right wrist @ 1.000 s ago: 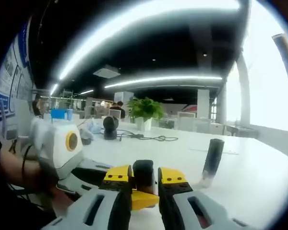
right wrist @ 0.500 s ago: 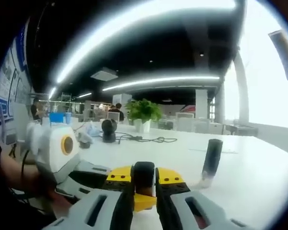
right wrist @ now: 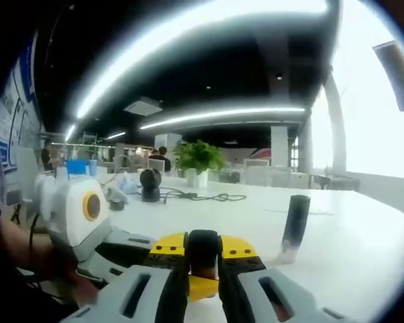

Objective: Pick up cosmetic bottle twist off cap place on table pick up cap screw tight cap place on table

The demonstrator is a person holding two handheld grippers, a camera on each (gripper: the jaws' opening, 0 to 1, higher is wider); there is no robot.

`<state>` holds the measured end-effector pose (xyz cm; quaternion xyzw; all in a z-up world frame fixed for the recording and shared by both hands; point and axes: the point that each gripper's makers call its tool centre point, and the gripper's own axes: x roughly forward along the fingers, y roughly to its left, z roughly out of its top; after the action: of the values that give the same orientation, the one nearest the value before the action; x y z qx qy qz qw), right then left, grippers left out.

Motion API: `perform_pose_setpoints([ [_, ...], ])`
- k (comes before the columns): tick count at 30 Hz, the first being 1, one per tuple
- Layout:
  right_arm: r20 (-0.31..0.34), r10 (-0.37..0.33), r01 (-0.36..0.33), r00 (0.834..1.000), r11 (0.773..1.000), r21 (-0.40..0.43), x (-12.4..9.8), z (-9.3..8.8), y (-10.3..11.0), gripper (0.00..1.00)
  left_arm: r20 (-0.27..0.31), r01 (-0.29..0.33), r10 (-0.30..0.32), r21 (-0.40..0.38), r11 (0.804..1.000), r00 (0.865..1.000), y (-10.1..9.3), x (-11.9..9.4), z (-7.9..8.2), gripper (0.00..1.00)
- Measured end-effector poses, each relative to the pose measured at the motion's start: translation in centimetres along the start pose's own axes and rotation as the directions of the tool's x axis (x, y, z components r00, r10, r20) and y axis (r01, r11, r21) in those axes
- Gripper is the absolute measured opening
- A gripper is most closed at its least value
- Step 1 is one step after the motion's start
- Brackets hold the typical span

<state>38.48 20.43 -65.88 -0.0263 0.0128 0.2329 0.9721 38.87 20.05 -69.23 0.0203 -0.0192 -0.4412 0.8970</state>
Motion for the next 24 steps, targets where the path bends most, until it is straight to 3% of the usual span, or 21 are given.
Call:
perform_pose_setpoints([
  [14,0.007,0.068,-0.068,0.998,0.998,-0.011,-0.5,0.2,0.1,0.09,0.01,0.031,-0.031,-0.004,1.0,0.999,-0.5,-0.1,0.3,0.06],
  [24,0.013,0.136,-0.135,0.991,0.99,-0.04,-0.9,0.4,1.0,0.09,0.014,0.092,-0.092,0.006,0.996,0.996,-0.9,-0.8,0.5,0.06],
])
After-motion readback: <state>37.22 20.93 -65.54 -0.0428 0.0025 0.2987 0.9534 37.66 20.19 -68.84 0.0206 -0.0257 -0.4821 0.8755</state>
